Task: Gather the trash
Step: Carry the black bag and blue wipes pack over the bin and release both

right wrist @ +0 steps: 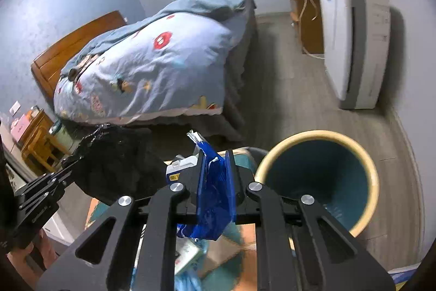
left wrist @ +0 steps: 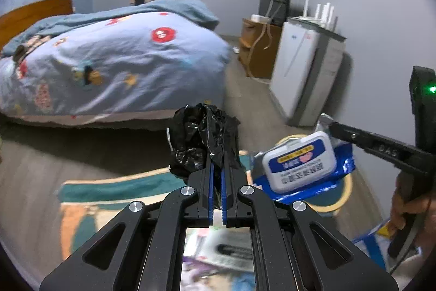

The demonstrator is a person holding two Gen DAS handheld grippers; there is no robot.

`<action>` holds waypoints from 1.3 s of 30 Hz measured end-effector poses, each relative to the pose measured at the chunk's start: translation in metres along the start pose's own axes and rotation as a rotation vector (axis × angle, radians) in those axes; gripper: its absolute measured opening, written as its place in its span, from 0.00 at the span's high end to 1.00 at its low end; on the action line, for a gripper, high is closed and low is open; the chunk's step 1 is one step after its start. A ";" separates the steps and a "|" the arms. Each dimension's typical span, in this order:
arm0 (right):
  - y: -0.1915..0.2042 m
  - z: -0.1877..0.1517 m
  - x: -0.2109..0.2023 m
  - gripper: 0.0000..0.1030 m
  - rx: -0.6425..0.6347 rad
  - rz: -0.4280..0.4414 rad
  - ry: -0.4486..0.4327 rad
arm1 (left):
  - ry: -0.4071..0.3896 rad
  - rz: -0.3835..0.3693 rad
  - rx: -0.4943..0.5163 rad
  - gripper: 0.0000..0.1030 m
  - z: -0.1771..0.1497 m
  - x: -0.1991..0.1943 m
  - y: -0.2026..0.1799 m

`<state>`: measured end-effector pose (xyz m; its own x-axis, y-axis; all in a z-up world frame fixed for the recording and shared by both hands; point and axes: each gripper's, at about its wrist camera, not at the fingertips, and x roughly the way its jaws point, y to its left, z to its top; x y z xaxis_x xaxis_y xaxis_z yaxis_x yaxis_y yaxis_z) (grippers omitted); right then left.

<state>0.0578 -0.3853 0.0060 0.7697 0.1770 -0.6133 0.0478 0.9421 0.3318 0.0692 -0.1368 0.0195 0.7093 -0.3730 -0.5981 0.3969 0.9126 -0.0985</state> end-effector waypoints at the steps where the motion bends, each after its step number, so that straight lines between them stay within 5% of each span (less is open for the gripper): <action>1: -0.006 0.001 -0.004 0.87 0.002 -0.010 -0.010 | -0.005 -0.015 0.010 0.96 0.001 0.002 -0.009; 18: -0.112 0.014 -0.053 0.87 0.082 -0.324 -0.157 | -0.004 -0.208 0.096 0.95 0.002 0.039 -0.098; 27: -0.146 -0.001 -0.036 0.87 0.110 -0.486 -0.078 | 0.040 -0.308 0.047 0.95 0.006 0.086 -0.127; 34: -0.155 -0.016 -0.013 0.82 0.097 -0.547 0.015 | 0.120 -0.283 0.114 0.95 -0.011 0.124 -0.147; 37: -0.156 -0.017 -0.007 0.70 0.124 -0.524 0.038 | 0.161 -0.257 0.180 0.76 -0.021 0.133 -0.153; 39: -0.151 -0.016 -0.007 0.48 0.114 -0.518 0.029 | 0.150 -0.250 0.195 0.41 -0.022 0.130 -0.151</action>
<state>0.0352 -0.5246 -0.0518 0.6094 -0.2940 -0.7363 0.4871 0.8716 0.0552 0.0881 -0.3194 -0.0609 0.4879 -0.5390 -0.6866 0.6616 0.7415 -0.1119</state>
